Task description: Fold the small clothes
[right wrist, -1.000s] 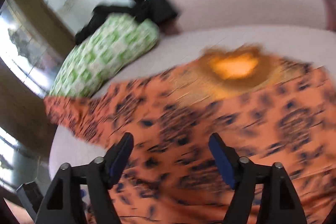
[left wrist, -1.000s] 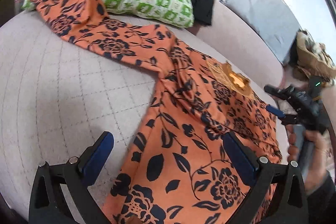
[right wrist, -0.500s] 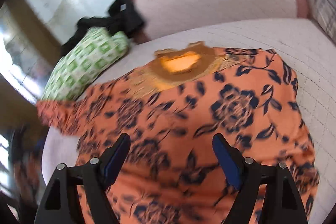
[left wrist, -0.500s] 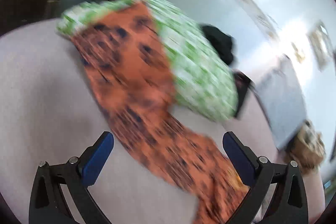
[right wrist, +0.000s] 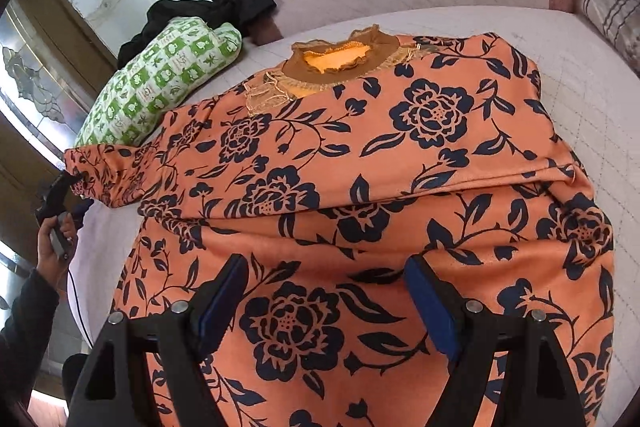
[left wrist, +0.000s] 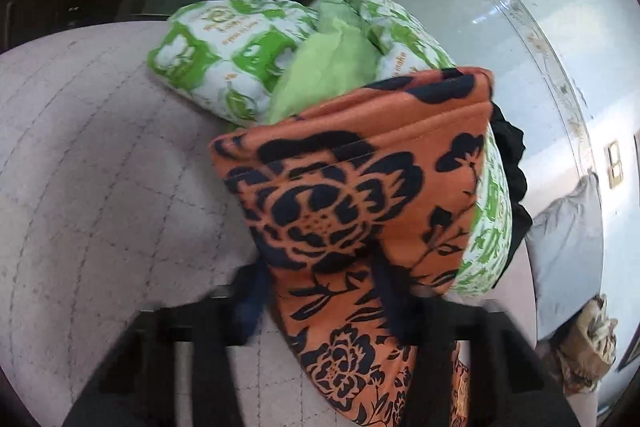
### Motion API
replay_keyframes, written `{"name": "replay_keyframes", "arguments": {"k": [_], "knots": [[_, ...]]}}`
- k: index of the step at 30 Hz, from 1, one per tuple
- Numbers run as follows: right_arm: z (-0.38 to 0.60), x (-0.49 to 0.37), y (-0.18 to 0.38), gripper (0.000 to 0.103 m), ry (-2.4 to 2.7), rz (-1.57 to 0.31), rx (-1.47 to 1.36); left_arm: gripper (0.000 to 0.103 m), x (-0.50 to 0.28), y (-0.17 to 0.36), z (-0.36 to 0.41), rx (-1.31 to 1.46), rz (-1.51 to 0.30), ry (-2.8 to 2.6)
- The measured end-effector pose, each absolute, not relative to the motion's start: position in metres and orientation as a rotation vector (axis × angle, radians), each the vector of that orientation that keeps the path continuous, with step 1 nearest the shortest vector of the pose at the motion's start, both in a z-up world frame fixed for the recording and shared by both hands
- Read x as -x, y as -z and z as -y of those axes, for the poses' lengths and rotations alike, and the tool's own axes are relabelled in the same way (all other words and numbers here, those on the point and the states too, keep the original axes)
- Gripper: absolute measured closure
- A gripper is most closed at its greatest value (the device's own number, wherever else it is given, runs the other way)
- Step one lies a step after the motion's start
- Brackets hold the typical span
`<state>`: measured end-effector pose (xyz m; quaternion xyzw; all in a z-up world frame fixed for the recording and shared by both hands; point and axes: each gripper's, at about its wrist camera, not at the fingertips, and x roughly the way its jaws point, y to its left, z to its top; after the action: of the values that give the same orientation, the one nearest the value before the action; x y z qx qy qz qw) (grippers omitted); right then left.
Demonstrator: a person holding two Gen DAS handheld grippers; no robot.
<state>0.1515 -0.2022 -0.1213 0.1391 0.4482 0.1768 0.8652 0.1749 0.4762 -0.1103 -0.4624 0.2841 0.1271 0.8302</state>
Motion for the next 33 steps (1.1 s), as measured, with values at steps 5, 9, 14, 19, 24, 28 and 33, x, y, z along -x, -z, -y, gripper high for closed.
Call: {"name": "replay_keyframes", "arguments": {"k": [5,9,14,19,24,28,33], "knots": [[0.202,-0.147,0.119,0.02,-0.372,-0.928,-0.295,0.096,-0.17,0.065,-0.447,0.772,-0.589,-0.309],[0.209,-0.139,0.118,0.02,-0.373,-0.901,-0.314,0.097,-0.162,0.001,-0.39,0.559,-0.518,-0.224],[0.234,-0.132,0.117,0.02,-0.366,-0.866,-0.385,0.097,-0.164,-0.089,-0.256,0.332,-0.442,0.029],[0.267,-0.125,0.107,0.02,-0.34,-0.789,-0.471,0.096,-0.182,-0.112,-0.101,0.217,-0.494,0.297],[0.31,-0.121,0.107,0.018,-0.268,-0.752,-0.585,0.063,-0.208,-0.033,0.046,0.101,-0.721,0.446],[0.335,-0.123,0.118,0.015,-0.222,-0.76,-0.705,0.046,-0.21,0.046,0.082,0.058,-1.0,0.467],[0.336,-0.128,0.108,0.015,-0.261,-0.753,-0.727,0.042,-0.192,0.033,0.021,0.093,-0.904,0.39]]}}
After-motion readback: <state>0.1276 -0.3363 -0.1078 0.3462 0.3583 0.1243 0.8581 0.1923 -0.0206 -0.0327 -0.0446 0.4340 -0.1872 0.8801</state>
